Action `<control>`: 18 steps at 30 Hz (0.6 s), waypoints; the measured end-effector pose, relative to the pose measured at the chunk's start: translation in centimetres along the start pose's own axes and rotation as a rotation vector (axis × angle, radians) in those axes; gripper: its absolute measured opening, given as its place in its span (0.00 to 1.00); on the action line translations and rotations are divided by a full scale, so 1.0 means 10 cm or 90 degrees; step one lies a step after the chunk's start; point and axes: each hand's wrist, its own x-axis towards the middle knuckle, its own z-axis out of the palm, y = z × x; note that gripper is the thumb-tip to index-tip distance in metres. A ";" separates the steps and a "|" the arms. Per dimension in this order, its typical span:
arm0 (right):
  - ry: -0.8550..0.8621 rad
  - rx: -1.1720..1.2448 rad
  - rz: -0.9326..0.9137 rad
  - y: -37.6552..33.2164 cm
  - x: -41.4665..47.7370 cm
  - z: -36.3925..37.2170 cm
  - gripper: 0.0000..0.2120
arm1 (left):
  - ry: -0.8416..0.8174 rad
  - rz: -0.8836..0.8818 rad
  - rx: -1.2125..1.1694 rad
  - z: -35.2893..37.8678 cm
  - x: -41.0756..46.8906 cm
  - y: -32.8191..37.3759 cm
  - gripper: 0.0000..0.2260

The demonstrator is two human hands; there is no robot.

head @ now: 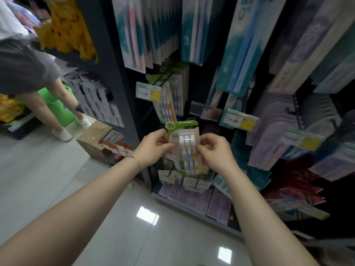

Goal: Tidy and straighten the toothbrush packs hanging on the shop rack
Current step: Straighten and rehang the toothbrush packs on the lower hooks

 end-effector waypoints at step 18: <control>-0.075 -0.005 -0.036 -0.17 0.91 0.68 0.05 | 0.114 -0.080 0.009 -0.48 0.53 -0.43 0.06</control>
